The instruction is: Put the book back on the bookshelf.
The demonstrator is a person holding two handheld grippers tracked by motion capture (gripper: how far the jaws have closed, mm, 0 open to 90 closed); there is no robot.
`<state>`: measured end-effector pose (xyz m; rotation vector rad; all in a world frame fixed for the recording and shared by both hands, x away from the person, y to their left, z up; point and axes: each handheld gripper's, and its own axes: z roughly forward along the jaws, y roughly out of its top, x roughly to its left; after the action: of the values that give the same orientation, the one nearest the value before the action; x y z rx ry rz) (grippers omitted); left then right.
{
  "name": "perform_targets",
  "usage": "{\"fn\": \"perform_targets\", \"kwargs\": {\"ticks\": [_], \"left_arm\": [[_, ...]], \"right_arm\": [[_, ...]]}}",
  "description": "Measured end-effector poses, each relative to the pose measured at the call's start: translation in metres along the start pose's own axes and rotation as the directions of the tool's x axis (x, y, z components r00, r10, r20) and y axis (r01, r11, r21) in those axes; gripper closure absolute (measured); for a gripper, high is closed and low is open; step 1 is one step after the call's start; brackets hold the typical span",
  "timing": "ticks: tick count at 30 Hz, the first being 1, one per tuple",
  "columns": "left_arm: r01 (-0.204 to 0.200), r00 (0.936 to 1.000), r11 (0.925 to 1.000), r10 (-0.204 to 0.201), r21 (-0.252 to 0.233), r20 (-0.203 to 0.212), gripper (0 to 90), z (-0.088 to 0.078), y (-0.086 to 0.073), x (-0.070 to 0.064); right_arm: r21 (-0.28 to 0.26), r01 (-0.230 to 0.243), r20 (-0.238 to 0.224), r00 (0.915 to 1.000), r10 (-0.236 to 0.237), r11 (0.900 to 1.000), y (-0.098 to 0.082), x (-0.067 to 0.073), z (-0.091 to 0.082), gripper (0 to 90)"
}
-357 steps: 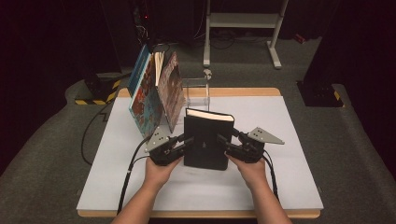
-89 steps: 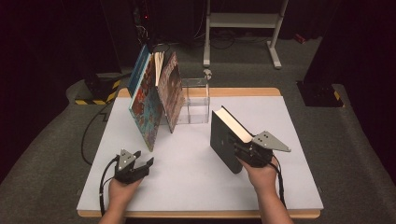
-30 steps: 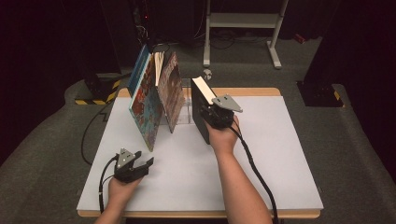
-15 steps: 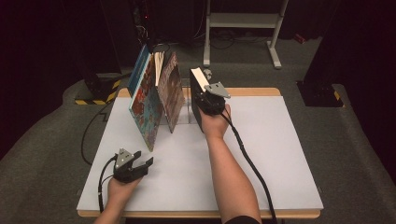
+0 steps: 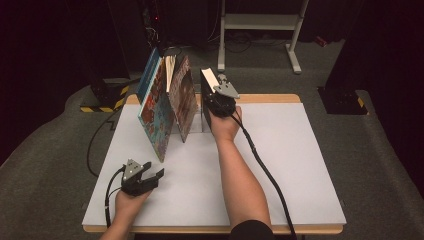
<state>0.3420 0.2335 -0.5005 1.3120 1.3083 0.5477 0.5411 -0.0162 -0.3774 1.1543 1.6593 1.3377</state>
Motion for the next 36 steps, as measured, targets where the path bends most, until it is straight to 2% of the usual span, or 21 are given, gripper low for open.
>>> {"fn": "perform_targets", "kwargs": {"ticks": [4,12,36], "left_arm": [[-0.003,1.0000,1.0000,0.003,0.000,0.000,37.9,0.000,0.000,0.000],[-0.003,1.0000,1.0000,0.003,0.002,0.004,37.8,0.000,0.000,0.000],[-0.017,0.9998,0.9998,0.017,-0.004,0.007,37.2,-0.001,-0.001,-0.001]], "right_arm": [[0.011,-0.017,0.005,0.9999,0.016,1.000,-0.003,0.000,0.004,53.9],[-0.001,-0.016,0.011,0.9998,0.016,1.000,-0.006,0.000,0.007,53.8],[0.020,-0.005,0.011,0.9999,0.004,1.000,-0.014,0.002,-0.005,51.5]]}}
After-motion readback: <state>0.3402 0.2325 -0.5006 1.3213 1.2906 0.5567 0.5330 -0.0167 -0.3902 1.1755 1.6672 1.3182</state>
